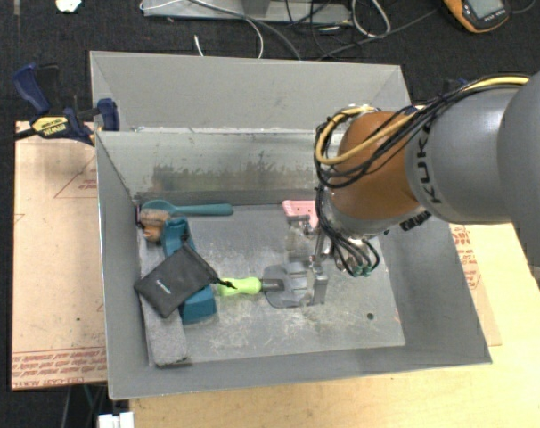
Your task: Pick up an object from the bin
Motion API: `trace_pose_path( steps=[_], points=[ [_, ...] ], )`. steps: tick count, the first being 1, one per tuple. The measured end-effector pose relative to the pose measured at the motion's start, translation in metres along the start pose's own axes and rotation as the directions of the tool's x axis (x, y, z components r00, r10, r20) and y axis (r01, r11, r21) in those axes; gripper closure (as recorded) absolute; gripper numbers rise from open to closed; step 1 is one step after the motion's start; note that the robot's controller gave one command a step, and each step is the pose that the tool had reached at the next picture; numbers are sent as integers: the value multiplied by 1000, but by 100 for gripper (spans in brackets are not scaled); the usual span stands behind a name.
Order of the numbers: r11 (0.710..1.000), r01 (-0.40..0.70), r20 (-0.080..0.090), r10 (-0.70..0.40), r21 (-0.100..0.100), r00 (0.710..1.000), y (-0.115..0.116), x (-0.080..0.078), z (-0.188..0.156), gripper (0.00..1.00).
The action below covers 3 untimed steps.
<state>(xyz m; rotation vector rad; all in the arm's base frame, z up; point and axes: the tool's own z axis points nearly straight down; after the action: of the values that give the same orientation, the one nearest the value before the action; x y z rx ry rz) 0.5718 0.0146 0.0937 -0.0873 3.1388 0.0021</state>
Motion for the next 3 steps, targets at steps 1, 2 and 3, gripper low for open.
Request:
trace_pose_path(
  steps=[1, 2, 3],
  points=[
    [999, -36, 12, 36, 0, 999, 32, 27, 22, 0],
    [999, -33, -4, 33, 0, 999, 73, 61, 23, 100],
    [999, -33, -4, 33, 0, 999, 73, 61, 24, 0]
  ],
)
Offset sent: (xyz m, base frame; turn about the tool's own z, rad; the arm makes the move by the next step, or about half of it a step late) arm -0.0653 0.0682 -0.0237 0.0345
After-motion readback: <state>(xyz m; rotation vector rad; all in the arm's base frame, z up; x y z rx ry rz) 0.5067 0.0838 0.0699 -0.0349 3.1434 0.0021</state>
